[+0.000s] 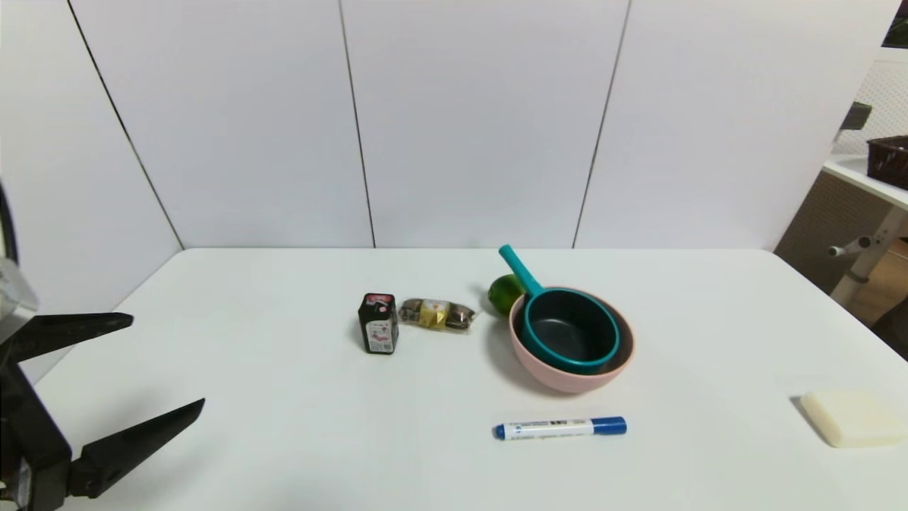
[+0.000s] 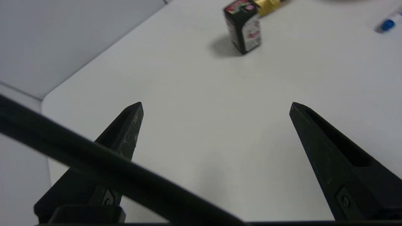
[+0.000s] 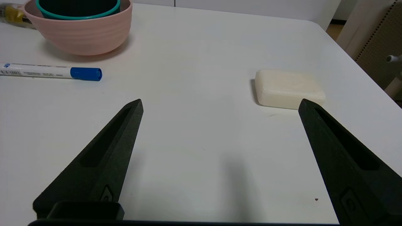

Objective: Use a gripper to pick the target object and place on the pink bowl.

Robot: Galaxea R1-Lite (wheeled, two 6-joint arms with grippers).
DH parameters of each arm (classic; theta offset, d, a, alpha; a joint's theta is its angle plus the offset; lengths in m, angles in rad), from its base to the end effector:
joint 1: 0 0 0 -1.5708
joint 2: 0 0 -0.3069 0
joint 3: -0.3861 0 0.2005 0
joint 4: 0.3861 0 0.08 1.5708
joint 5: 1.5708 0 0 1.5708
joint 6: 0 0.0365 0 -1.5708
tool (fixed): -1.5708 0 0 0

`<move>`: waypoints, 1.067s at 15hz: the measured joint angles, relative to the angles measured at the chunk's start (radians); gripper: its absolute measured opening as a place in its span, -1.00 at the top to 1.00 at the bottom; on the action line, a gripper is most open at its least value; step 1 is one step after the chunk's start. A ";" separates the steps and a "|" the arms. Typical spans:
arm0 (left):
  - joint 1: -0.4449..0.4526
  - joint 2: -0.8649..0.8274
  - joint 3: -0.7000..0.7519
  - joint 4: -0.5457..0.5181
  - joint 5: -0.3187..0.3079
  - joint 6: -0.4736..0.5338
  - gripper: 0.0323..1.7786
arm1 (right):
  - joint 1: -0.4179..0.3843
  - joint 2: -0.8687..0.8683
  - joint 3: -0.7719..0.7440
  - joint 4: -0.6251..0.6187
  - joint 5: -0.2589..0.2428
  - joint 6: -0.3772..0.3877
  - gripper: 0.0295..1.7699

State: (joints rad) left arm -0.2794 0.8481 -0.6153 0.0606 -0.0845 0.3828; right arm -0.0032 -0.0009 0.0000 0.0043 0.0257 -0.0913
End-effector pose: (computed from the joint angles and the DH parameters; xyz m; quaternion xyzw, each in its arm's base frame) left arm 0.1016 -0.0323 0.2271 0.1990 0.1088 -0.2034 0.9525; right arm -0.0047 0.0010 0.0750 -0.0456 0.0012 0.0113 0.9989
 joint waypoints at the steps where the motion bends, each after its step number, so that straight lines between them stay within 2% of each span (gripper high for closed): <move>1: 0.056 -0.063 0.073 -0.066 -0.001 -0.023 -0.89 | 0.000 0.000 0.000 0.000 0.000 0.000 -0.93; 3: 0.157 -0.211 0.203 -0.131 -0.005 -0.081 -0.90 | 0.000 0.000 0.000 0.000 0.000 0.000 -0.93; 6: 0.226 -0.441 0.366 -0.094 -0.005 -0.172 -0.90 | 0.000 0.000 0.000 -0.001 0.000 0.000 -0.93; 9: 0.255 -0.624 0.501 -0.047 -0.001 -0.271 -0.90 | 0.000 0.000 0.000 0.000 0.000 0.000 -0.93; 11: 0.263 -0.736 0.556 -0.034 0.044 -0.319 -0.90 | 0.000 0.000 0.000 0.000 0.000 0.000 -0.93; 14: 0.268 -0.819 0.606 -0.066 0.088 -0.433 -0.90 | 0.000 0.000 0.000 0.000 0.000 0.000 -0.93; 16: 0.269 -0.839 0.613 -0.067 0.089 -0.437 -0.90 | 0.000 0.000 0.000 0.000 0.000 0.000 -0.93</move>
State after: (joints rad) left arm -0.0104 0.0096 -0.0023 -0.0062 0.0043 -0.0547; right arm -0.0032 -0.0009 0.0000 0.0038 0.0257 -0.0913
